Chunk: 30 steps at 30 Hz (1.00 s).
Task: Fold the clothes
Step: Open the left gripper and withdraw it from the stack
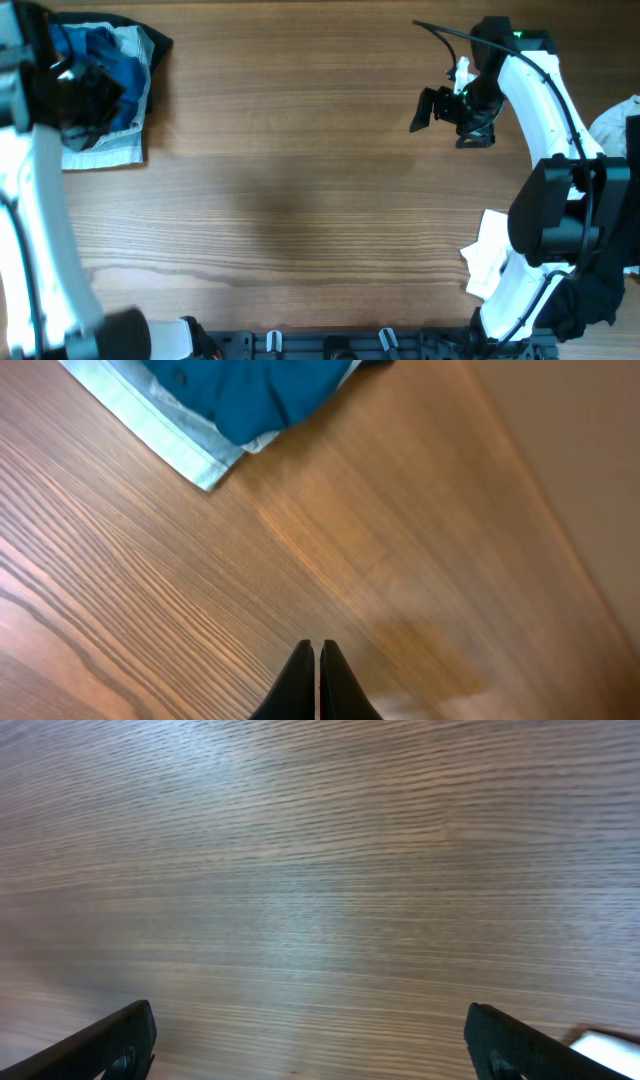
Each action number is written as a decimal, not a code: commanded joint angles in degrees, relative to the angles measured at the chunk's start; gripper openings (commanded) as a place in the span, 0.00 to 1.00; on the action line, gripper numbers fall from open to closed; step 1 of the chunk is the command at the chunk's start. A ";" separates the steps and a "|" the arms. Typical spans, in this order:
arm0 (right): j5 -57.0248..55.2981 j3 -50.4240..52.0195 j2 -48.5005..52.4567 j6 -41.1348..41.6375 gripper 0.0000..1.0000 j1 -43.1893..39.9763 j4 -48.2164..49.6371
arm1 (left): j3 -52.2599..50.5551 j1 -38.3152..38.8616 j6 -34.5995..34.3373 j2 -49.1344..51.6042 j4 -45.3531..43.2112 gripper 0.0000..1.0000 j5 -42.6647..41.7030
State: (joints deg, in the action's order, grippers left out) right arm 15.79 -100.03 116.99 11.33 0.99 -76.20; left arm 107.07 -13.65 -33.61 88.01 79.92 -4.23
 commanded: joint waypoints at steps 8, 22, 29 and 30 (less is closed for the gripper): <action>-2.91 -2.16 -2.86 -5.38 1.00 0.11 1.11 | -0.07 -0.07 1.95 -15.85 7.48 0.04 8.13; -2.93 -8.37 -21.49 -11.41 1.00 0.13 9.73 | -0.09 -0.07 7.74 -26.88 10.29 0.04 9.09; -2.89 -8.37 -33.03 -15.65 1.00 0.13 14.67 | -0.09 -0.07 7.74 -27.41 10.82 0.04 9.05; -2.91 -8.37 -34.64 -16.41 1.00 0.13 14.97 | -0.09 -0.07 7.72 -27.43 10.88 0.04 9.01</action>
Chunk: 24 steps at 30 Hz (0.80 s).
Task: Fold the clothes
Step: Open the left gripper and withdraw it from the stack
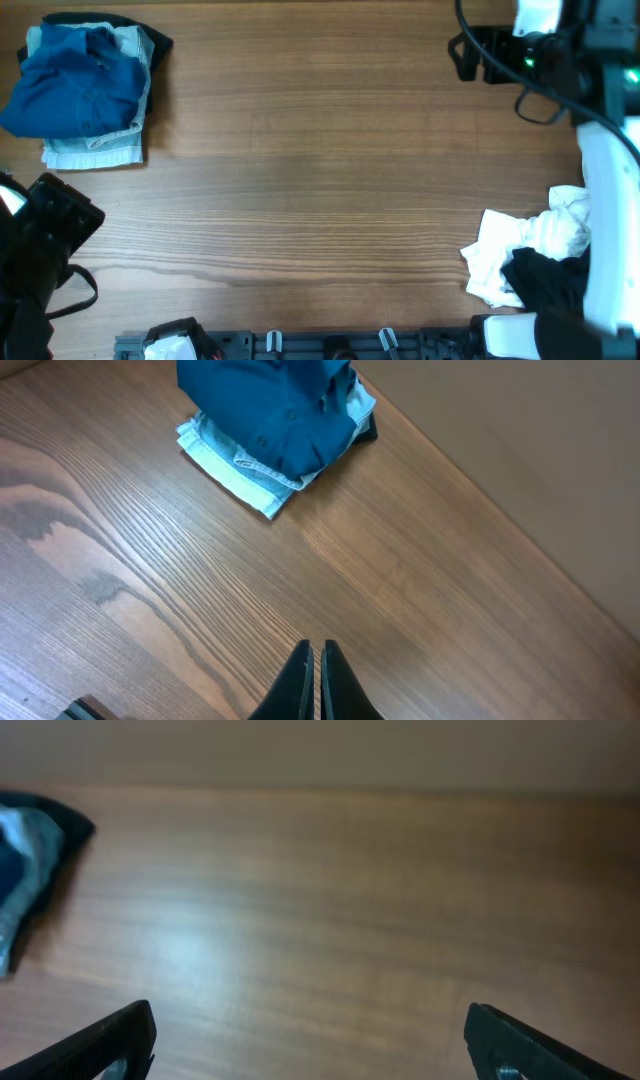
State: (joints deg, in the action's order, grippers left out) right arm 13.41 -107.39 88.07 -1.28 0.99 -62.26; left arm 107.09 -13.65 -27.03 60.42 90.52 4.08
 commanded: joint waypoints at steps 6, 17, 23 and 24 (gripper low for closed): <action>-0.50 -0.98 -15.87 -6.36 1.00 0.13 0.70 | -0.11 -0.07 1.14 0.15 0.46 0.04 -0.20; -0.52 -0.98 -31.41 -10.97 1.00 0.13 1.81 | -0.11 -0.07 1.14 0.15 0.35 0.11 -2.10; -0.52 -0.98 -37.05 -10.97 1.00 0.11 0.85 | -0.11 -0.07 1.14 0.15 0.42 0.21 -2.12; -0.55 -0.98 -37.64 -10.97 1.00 0.11 0.55 | -0.11 -0.07 1.11 0.15 0.42 0.22 -2.12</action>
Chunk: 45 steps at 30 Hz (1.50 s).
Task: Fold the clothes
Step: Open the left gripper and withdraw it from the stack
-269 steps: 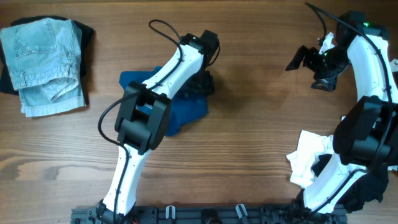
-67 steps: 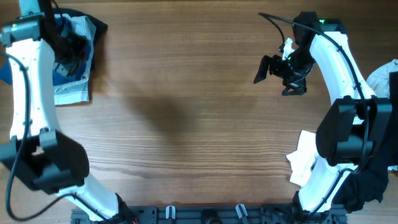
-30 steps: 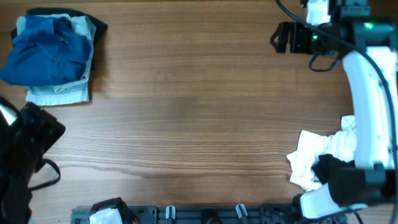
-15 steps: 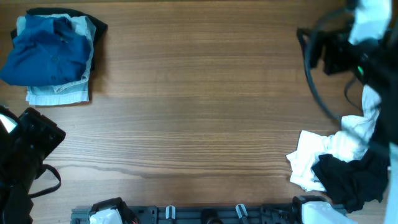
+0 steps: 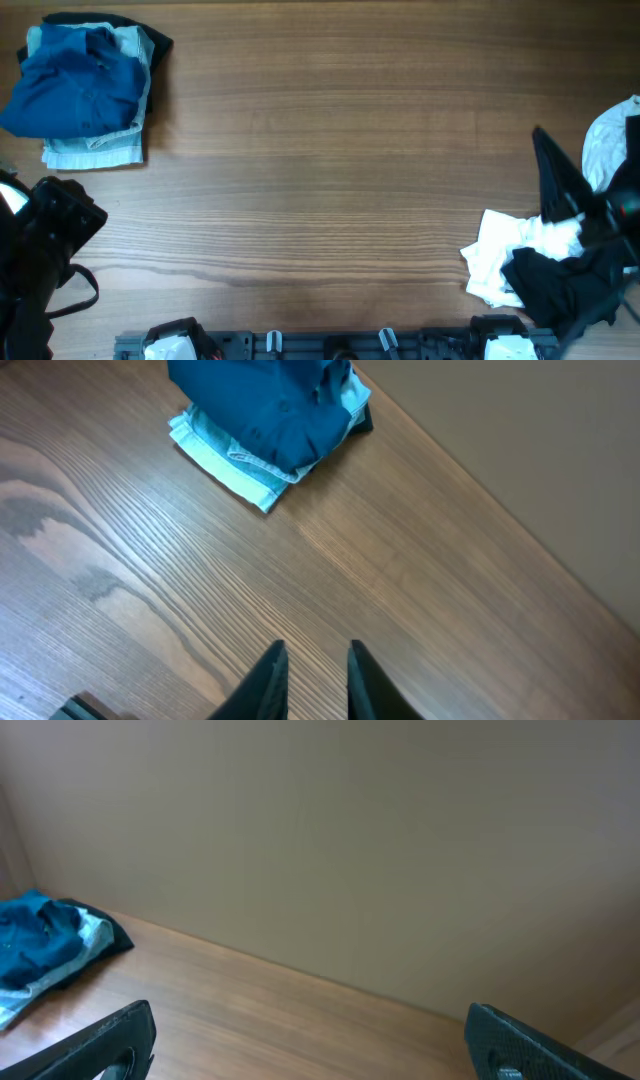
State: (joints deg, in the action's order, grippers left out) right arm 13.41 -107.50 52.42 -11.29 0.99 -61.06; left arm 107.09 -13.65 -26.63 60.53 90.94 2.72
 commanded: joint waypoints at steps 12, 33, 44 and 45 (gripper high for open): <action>-3.54 -0.76 -3.72 -2.21 1.00 0.11 -8.63 | -0.11 -0.07 0.74 0.07 -0.72 1.00 -1.95; -2.89 -0.76 -3.63 -2.21 1.00 0.11 -24.39 | -0.11 -0.07 0.72 0.07 -0.22 1.00 -1.60; -2.89 -0.76 -3.63 -2.21 1.00 0.13 -27.08 | -0.11 -0.07 0.74 0.07 0.46 1.00 -1.60; -2.91 -0.76 -3.63 -2.21 1.00 0.11 -27.08 | -0.11 -0.07 0.74 0.11 0.35 1.00 -1.60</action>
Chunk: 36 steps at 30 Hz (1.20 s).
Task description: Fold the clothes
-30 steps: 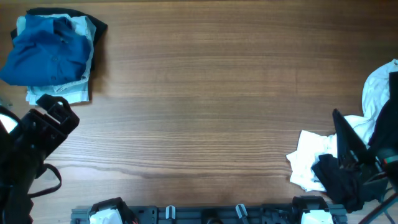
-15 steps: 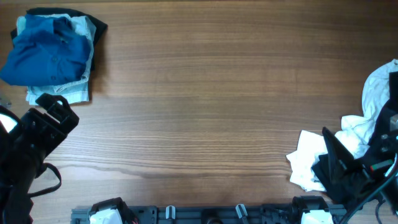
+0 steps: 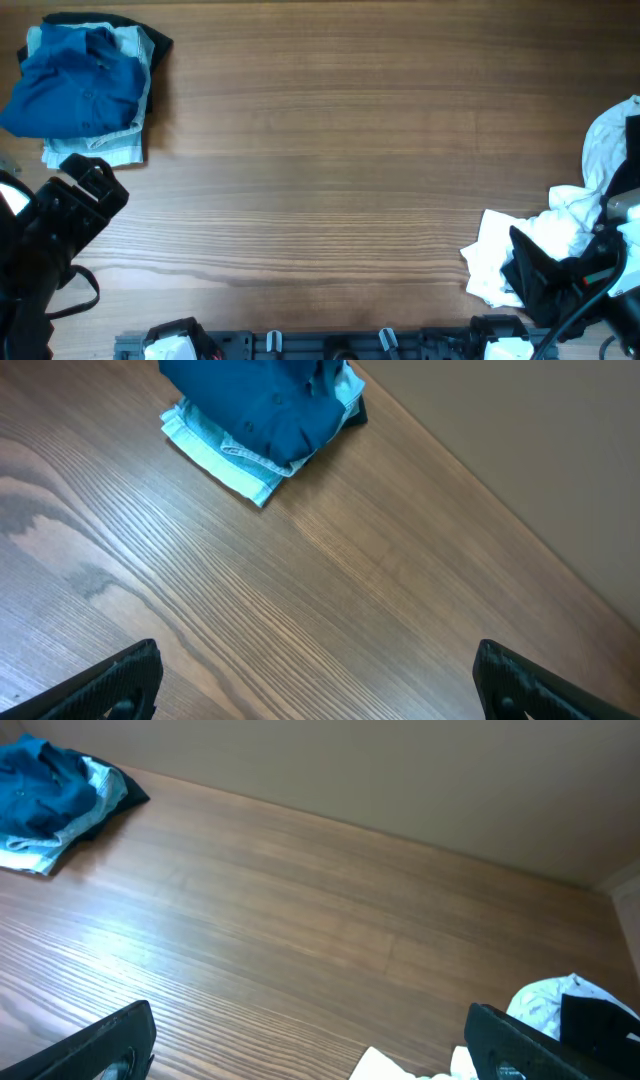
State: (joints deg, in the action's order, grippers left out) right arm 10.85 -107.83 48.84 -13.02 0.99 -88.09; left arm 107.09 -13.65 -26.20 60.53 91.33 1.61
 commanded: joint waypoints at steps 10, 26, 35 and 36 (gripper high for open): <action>-0.33 -0.44 -0.04 -0.48 1.00 0.11 -0.04 | -0.11 -0.07 1.68 -2.25 0.59 1.00 7.34; -0.35 -0.44 -0.04 -0.50 1.00 0.11 -0.07 | -5.64 13.70 2.03 -21.59 -36.33 1.00 10.51; -0.35 -0.44 -0.04 -0.48 1.00 0.11 -0.07 | -37.44 13.86 1.75 -39.71 -51.25 1.00 9.79; -0.35 -0.44 -0.04 -0.48 1.00 0.11 -0.07 | -42.93 13.86 1.77 -42.34 -53.07 1.00 9.81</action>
State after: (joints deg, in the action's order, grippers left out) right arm 10.85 -107.83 48.84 -13.02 0.99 -88.29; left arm 76.75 -0.05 -25.10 24.03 41.21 11.33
